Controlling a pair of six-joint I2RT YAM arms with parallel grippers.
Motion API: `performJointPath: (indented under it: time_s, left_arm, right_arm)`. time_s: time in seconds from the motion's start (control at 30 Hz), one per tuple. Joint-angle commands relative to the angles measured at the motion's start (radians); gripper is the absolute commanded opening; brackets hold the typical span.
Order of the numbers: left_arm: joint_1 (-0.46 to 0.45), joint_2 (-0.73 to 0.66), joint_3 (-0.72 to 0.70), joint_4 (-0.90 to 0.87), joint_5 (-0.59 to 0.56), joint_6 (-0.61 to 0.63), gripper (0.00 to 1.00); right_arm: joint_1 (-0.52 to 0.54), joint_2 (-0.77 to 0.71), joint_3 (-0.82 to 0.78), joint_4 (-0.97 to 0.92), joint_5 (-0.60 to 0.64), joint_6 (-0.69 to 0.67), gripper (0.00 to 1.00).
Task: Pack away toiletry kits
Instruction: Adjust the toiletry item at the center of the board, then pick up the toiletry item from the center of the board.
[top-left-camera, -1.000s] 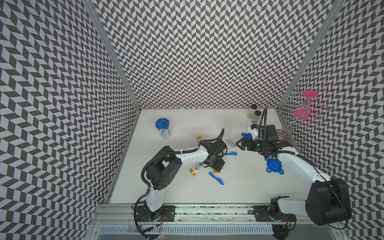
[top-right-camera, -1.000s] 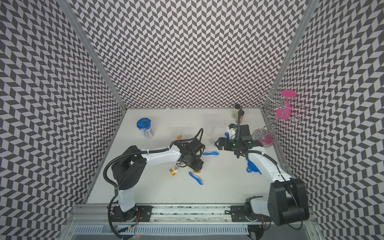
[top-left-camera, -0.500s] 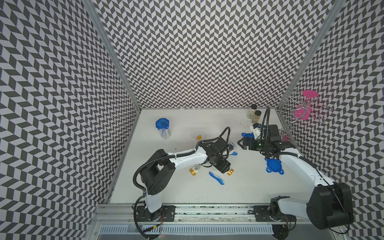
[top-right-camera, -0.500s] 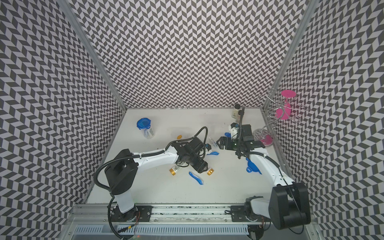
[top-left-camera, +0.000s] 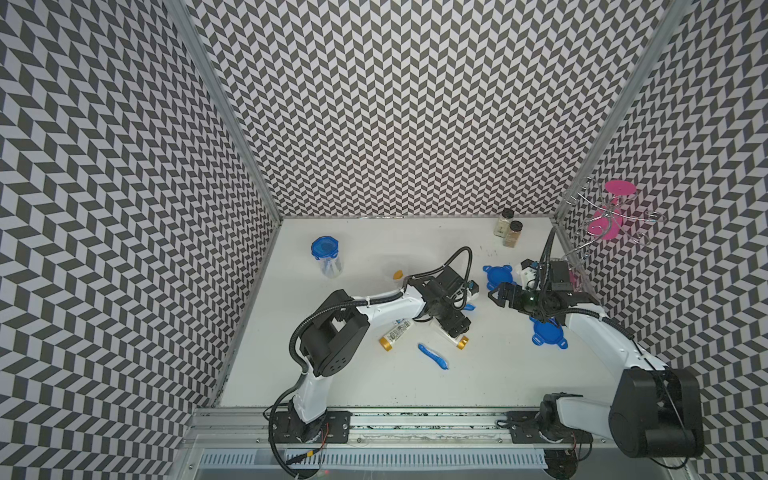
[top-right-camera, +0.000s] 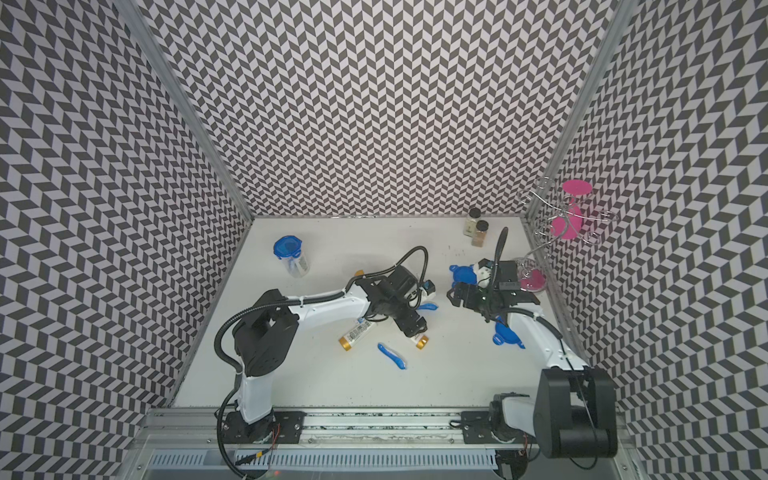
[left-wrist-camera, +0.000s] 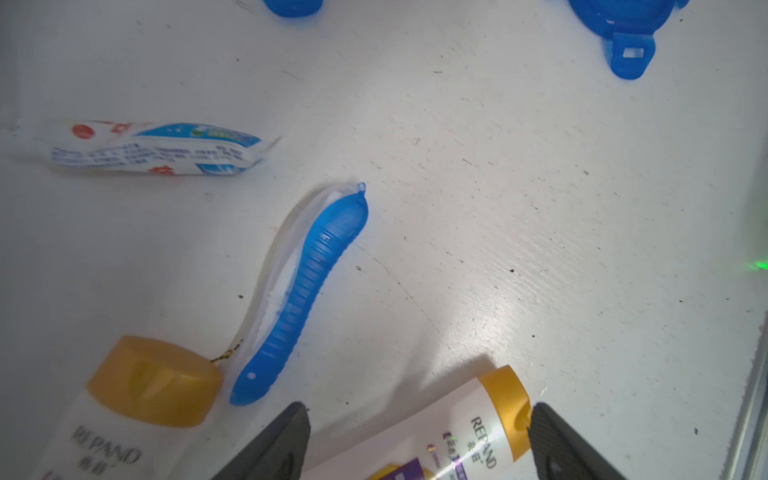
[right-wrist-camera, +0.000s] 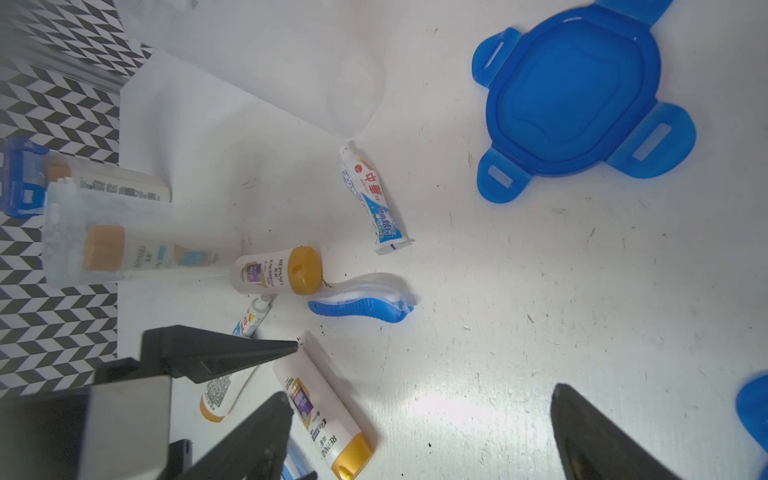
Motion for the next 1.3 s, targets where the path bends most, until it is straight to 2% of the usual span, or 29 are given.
performJointPath:
  time_s: [0.0,0.27,0.4,0.57,0.73,0.83,1.0,1.07,1.2,1.27]
  left_arm:
    - [0.004,-0.027,-0.029,0.009,0.085,0.028,0.86]
    - [0.004,-0.077,-0.147,0.036,0.103,0.007,0.84]
    - [-0.002,-0.086,-0.162,0.021,0.066,0.003,0.83]
    - [-0.033,-0.114,-0.212,0.029,-0.06,0.006,0.8]
    - [-0.069,-0.098,-0.251,0.035,-0.218,-0.018,0.71]
    - [-0.079,-0.09,-0.27,0.042,-0.267,-0.04,0.66]
    - [-0.079,-0.091,-0.276,0.04,-0.283,-0.067,0.52]
    - [-0.08,-0.096,-0.281,0.041,-0.279,-0.073,0.44]
    - [-0.079,-0.12,-0.295,0.046,-0.292,-0.086,0.19]
    - [-0.074,-0.149,-0.295,0.052,-0.288,-0.096,0.12]
  right_arm:
    - [-0.002,-0.015,0.027,0.024,-0.013,-0.005,0.95]
    - [-0.002,-0.009,0.054,0.009,0.006,-0.019,0.95]
    - [-0.002,-0.004,0.054,0.01,0.004,-0.02,0.95]
    - [-0.002,-0.004,0.069,0.0,0.015,-0.027,0.95]
    - [-0.002,-0.006,0.083,-0.006,0.019,-0.027,0.94]
    - [-0.002,-0.005,0.084,-0.008,0.022,-0.027,0.94]
    - [-0.002,0.001,0.091,-0.01,0.019,-0.024,0.94]
    - [-0.002,0.001,0.096,-0.013,0.019,-0.024,0.94]
    - [-0.001,0.005,0.094,-0.028,0.024,-0.026,0.94]
    - [-0.002,0.003,0.091,-0.033,0.019,-0.027,0.95]
